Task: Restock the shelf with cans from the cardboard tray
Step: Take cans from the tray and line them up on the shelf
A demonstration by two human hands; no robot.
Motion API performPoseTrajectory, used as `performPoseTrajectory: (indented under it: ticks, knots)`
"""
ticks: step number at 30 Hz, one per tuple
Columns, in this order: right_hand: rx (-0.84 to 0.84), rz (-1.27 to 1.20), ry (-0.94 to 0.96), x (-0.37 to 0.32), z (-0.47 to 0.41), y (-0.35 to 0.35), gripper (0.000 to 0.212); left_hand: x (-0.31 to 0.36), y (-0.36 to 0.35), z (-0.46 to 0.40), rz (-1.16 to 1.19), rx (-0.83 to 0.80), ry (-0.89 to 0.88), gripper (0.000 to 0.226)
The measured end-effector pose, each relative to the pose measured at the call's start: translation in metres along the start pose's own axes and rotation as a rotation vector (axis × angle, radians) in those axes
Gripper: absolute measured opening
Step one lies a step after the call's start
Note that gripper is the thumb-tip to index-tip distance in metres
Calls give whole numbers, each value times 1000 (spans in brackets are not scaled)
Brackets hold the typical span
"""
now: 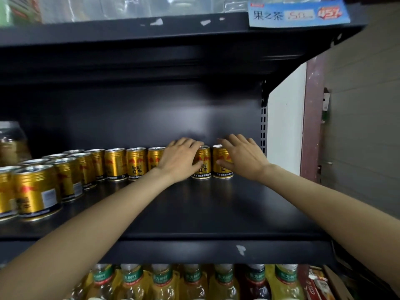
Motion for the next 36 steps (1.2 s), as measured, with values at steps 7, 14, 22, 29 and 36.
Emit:
performPoseTrajectory:
  ticks: [7, 14, 22, 29, 36]
  knots:
    - [468, -172, 32, -58, 81, 75, 30, 35, 83, 94, 125, 458, -209, 23]
    - [710, -561, -104, -162, 192, 76, 15, 55, 89, 235, 575, 622, -6, 21]
    - [-124, -883, -127, -280, 326, -7, 24, 16, 30, 441, 779, -216, 486, 23]
    - [-698, -890, -92, -365, 423, -57, 40, 19, 9, 580, 917, -522, 829, 19]
    - [-1025, -908, 55, -437, 466, -60, 78, 41, -9, 677, 612, -889, 620, 79]
Point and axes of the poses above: each hand's wrist, its own z-axis away from the middle knuckle, its own y-axis out of the back of the hand, x = y × z, the point moved 1 cm from there along -z, towards the middle knuckle, and after that the axes turned 5 degrees about z, right-handed, at the moved point
